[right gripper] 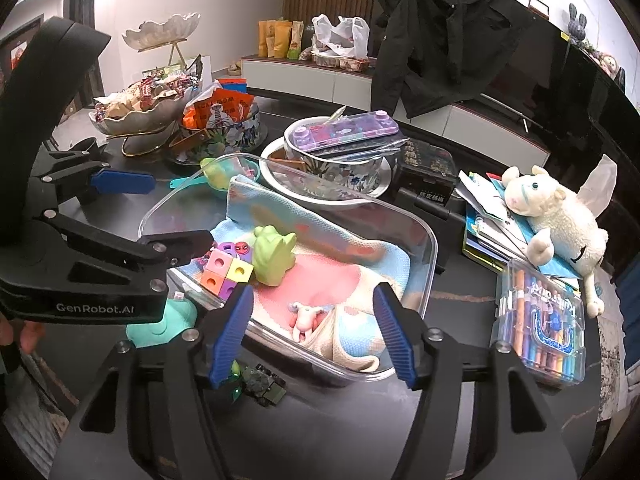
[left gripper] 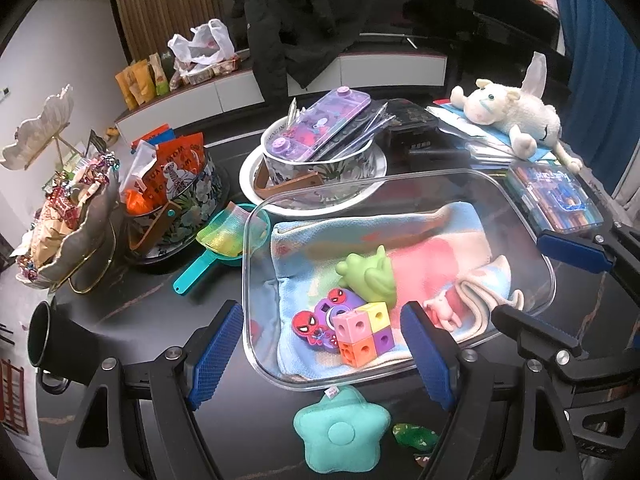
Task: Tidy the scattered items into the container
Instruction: 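Withdraw both tools from the container toward the teal star and football, then lower the right tool and close it on the brown football, then close the left gripper on the teal star plush, then lift the teal star with the left tool while the right tool carries the football over the container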
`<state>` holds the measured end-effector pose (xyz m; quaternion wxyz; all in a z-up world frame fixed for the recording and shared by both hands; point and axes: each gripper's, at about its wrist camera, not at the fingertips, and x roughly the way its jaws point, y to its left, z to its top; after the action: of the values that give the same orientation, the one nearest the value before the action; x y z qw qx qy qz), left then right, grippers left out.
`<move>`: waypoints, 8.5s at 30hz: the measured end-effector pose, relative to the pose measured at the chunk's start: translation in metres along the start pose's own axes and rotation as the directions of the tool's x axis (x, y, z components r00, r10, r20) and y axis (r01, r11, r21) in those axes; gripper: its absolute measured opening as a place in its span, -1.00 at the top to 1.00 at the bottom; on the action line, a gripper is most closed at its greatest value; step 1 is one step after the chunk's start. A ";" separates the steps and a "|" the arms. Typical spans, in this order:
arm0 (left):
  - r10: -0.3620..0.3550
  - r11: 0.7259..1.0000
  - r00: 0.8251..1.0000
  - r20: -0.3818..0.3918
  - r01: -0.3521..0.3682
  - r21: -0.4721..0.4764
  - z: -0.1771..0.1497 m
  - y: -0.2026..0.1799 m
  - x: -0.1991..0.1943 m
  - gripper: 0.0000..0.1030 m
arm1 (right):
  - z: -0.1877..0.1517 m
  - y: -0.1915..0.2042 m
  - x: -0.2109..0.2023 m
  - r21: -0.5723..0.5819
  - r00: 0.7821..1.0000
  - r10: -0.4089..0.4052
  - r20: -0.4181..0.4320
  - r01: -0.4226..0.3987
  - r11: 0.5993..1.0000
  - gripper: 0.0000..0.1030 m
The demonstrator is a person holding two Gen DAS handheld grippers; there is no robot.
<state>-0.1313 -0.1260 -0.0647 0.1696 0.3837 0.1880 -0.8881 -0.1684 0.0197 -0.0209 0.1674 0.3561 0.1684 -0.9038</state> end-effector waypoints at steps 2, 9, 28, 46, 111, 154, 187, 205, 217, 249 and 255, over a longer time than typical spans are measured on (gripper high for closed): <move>0.000 1.000 1.000 0.000 0.000 -0.001 -0.002 0.001 -0.001 -0.51 | -0.002 0.002 -0.001 -0.008 1.000 -0.001 0.002 0.001 1.000 -0.18; 0.004 1.000 1.000 -0.002 -0.004 0.007 -0.013 0.001 -0.007 -0.51 | -0.011 0.006 -0.004 -0.028 1.000 -0.002 -0.001 0.002 1.000 -0.19; 0.011 1.000 1.000 -0.002 -0.011 0.015 -0.030 0.001 -0.020 -0.51 | -0.028 0.022 -0.014 -0.077 1.000 0.008 -0.013 -0.009 0.997 -0.19; 0.007 1.000 0.999 -0.041 -0.006 0.017 -0.063 0.002 -0.018 -0.51 | -0.056 0.044 -0.020 -0.099 0.997 0.060 -0.049 -0.064 0.993 -0.19; -0.040 0.999 0.985 -0.166 0.041 0.004 -0.102 -0.005 0.034 -0.51 | -0.094 0.083 0.034 -0.137 0.976 0.108 -0.189 -0.135 0.981 -0.13; -0.041 0.999 0.982 -0.186 0.042 0.003 -0.102 -0.009 0.030 -0.23 | -0.097 0.087 0.031 -0.115 0.963 0.185 -0.195 -0.210 0.971 0.64; -0.062 0.998 0.991 -0.122 0.062 -0.002 -0.090 -0.007 -0.002 -0.20 | -0.078 0.068 -0.012 -0.089 0.972 0.209 -0.110 -0.219 0.972 0.64; -0.078 0.997 0.994 -0.072 0.078 -0.003 -0.077 -0.017 -0.016 -0.19 | -0.055 0.046 -0.023 -0.058 0.980 0.197 -0.042 -0.199 0.978 0.64; -0.086 0.996 0.996 -0.026 0.085 -0.014 -0.064 -0.015 -0.031 -0.20 | -0.037 0.036 -0.034 -0.052 0.985 0.171 0.011 -0.170 0.984 0.64; -0.081 0.996 0.997 0.019 0.082 -0.042 -0.027 -0.008 -0.032 -0.20 | -0.006 0.008 -0.030 -0.018 0.990 0.123 0.063 -0.122 0.992 0.64; -0.074 0.996 0.997 0.016 0.075 -0.040 -0.019 -0.008 -0.027 -0.20 | 0.000 0.003 -0.029 -0.016 0.991 0.118 0.064 -0.117 0.993 0.64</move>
<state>-0.1060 -0.1063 -0.0550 0.1454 0.3666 0.2189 -0.8925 -0.1475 0.0218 -0.0013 0.2278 0.3349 0.1473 -0.9024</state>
